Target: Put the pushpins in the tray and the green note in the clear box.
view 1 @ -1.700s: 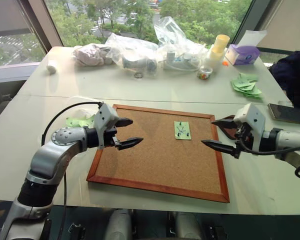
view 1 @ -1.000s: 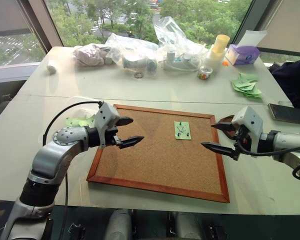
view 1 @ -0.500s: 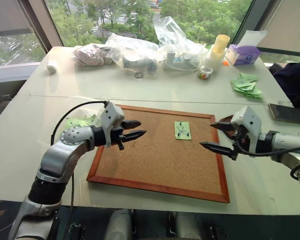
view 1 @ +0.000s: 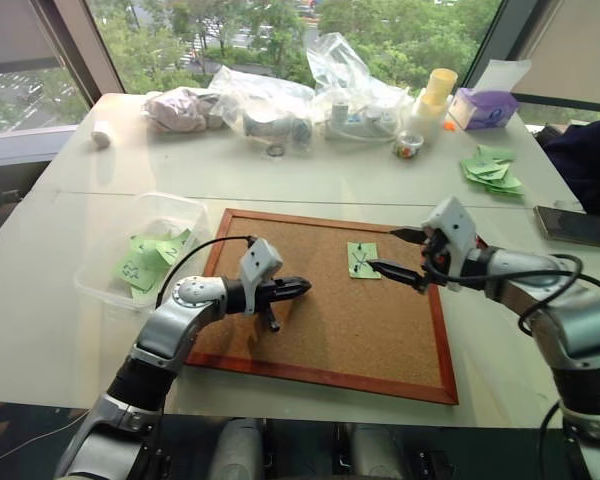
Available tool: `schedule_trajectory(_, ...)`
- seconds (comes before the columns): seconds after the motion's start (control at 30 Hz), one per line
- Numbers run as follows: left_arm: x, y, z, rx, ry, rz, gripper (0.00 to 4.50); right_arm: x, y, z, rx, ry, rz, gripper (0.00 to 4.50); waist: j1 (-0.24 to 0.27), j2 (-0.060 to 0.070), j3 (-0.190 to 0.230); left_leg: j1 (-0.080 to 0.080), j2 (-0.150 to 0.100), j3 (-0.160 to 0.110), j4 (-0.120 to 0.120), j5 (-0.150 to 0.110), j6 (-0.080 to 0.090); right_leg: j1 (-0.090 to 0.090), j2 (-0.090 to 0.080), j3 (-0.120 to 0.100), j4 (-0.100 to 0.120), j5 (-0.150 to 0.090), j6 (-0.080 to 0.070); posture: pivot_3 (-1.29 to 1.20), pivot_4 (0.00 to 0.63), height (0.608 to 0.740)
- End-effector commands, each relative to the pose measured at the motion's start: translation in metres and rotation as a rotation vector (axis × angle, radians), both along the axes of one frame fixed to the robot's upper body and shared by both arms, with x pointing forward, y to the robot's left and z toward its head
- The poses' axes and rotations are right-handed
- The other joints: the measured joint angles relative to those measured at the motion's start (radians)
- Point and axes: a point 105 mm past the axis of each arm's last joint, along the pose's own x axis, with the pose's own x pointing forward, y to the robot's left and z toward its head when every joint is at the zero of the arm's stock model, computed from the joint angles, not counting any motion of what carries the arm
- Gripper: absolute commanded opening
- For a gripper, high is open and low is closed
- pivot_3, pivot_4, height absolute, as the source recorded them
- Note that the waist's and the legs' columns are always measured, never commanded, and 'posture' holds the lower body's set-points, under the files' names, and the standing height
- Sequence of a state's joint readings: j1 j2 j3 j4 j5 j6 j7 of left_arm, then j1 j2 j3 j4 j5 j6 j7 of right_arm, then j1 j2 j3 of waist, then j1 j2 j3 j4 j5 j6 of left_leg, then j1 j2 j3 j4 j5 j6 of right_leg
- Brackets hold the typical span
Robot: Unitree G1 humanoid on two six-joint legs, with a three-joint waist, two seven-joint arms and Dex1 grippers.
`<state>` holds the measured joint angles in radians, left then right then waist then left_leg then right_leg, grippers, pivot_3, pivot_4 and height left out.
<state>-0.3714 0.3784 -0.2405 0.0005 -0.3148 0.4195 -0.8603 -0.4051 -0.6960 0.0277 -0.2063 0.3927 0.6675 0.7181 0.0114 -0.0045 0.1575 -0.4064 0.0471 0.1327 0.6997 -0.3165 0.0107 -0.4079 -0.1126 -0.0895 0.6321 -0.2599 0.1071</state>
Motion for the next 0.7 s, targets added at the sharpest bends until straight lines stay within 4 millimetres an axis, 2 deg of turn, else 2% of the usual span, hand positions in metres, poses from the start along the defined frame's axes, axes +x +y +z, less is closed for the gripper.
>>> schedule_trajectory(0.03,0.002,0.002,-0.003,-0.017,-0.009,0.026,0.05,0.016,0.004,0.001,-0.009,-0.037,-0.040,4.08,0.002,0.000,0.000,0.000,0.000,0.000,0.000,0.000,0.000,0.000,0.000,0.000,0.000,0.000,0.000,0.00,0.150,0.740)
schedule_trajectory(0.2,-0.001,0.003,-0.011,-0.003,-0.012,0.032,0.05,0.029,0.010,-0.013,-0.038,-0.015,-0.060,4.08,0.000,0.001,-0.001,0.000,0.000,0.001,0.000,0.000,0.000,0.000,0.000,0.000,0.000,0.000,0.000,0.00,0.150,0.740)
schedule_trajectory(0.3,-0.002,0.003,-0.013,0.009,-0.019,0.032,0.00,0.034,0.010,-0.016,-0.041,-0.012,-0.066,3.33,-0.001,0.002,-0.001,0.000,0.000,0.001,0.000,0.000,0.000,0.000,0.000,0.000,0.000,0.000,0.000,0.00,0.150,0.740)
schedule_trajectory(0.37,-0.002,0.004,-0.013,0.014,-0.023,0.034,0.00,0.034,0.013,-0.017,-0.037,-0.009,-0.058,2.29,-0.002,0.002,-0.001,0.000,0.000,0.001,0.000,0.000,0.000,0.000,0.000,0.000,0.000,0.000,0.000,0.00,0.150,0.740)
schedule_trajectory(0.5,-0.002,0.005,-0.014,0.019,-0.025,0.035,0.00,0.036,0.016,-0.018,-0.033,-0.007,-0.053,2.29,-0.002,0.003,-0.002,0.000,0.000,0.001,0.000,0.000,0.000,0.001,0.000,0.000,0.000,0.000,0.000,0.00,0.150,0.740)
schedule_trajectory(0.7,-0.001,0.006,-0.016,0.031,-0.033,0.044,0.00,0.037,0.016,-0.030,-0.029,0.033,-0.057,2.29,-0.004,0.004,-0.002,0.000,0.000,0.001,0.000,0.000,0.000,0.001,0.000,0.000,0.000,0.000,0.000,0.00,0.150,0.740)
